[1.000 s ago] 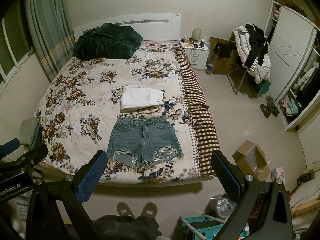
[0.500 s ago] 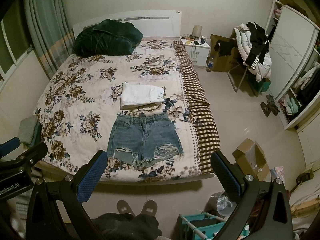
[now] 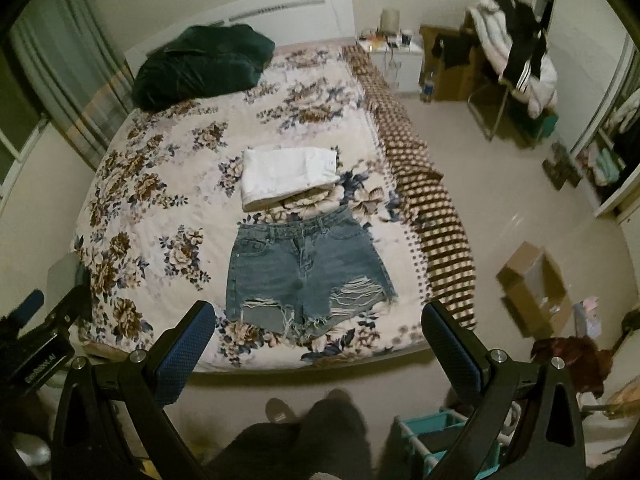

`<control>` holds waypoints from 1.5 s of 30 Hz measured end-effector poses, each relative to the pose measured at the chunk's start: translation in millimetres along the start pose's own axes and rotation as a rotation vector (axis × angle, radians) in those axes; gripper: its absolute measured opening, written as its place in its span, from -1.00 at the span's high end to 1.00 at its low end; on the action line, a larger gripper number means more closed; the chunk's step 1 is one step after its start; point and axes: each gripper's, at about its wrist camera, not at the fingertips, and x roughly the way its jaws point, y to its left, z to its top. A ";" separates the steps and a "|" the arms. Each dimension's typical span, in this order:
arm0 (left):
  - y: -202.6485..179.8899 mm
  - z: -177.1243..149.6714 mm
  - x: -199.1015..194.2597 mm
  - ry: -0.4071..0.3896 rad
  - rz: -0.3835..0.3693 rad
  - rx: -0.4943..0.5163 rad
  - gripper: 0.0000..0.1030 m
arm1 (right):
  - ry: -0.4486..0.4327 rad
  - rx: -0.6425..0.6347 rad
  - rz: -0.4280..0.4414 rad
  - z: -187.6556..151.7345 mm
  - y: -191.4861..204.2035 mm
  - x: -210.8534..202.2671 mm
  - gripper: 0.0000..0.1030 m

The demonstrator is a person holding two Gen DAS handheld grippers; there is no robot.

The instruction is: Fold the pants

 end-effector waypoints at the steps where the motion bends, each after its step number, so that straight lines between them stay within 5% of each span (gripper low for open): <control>1: -5.3 1.3 14.1 0.024 0.008 -0.005 -1.00 | 0.014 -0.002 0.000 8.8 -4.6 19.4 -1.00; 9: -90.4 -7.2 133.2 0.200 0.084 -0.110 -1.00 | 0.166 -0.025 0.111 99.4 -91.4 190.5 -1.00; 17: -280.1 -44.7 293.9 0.357 -0.002 -0.108 -1.00 | 0.252 -0.146 0.186 179.3 -205.2 374.2 -1.00; 22: -384.7 -101.9 396.9 0.431 0.001 -0.013 -0.99 | 0.345 -0.161 0.259 175.3 -260.9 468.4 -1.00; 25: -415.1 -138.2 443.1 0.515 0.019 0.022 -0.45 | 0.399 -0.188 0.278 163.7 -273.2 520.5 -1.00; 26: -417.3 -146.3 452.4 0.540 0.018 0.019 0.01 | 0.419 -0.200 0.296 160.7 -274.3 539.8 -1.00; 27: -418.2 -153.7 459.7 0.557 0.014 0.011 0.19 | 0.442 -0.211 0.324 157.6 -273.1 559.0 -1.00; 29: -410.5 -158.5 456.5 0.499 -0.007 -0.029 0.29 | 0.475 -0.225 0.352 149.9 -259.5 581.2 -1.00; 31: -400.4 -158.5 449.1 0.462 -0.030 -0.065 0.76 | 0.511 -0.233 0.391 145.8 -241.7 606.7 -1.00; 37: -368.7 -150.6 432.8 0.422 -0.091 -0.136 0.93 | 0.623 -0.193 0.514 140.1 -175.9 682.8 -1.00; 39: -360.9 -145.9 428.0 0.408 -0.094 -0.143 0.94 | 0.655 -0.148 0.541 138.6 -159.0 704.1 -0.84; 40: -354.9 -142.2 423.9 0.396 -0.095 -0.151 0.94 | 0.667 -0.137 0.536 137.6 -151.5 712.4 -0.60; 43: -337.9 -133.0 406.1 0.366 -0.103 -0.174 0.94 | 0.650 -0.148 0.505 137.2 -133.0 723.0 0.56; 45: -322.3 -127.4 392.7 0.335 -0.106 -0.188 0.94 | 0.614 -0.132 0.495 138.5 -126.9 712.8 0.73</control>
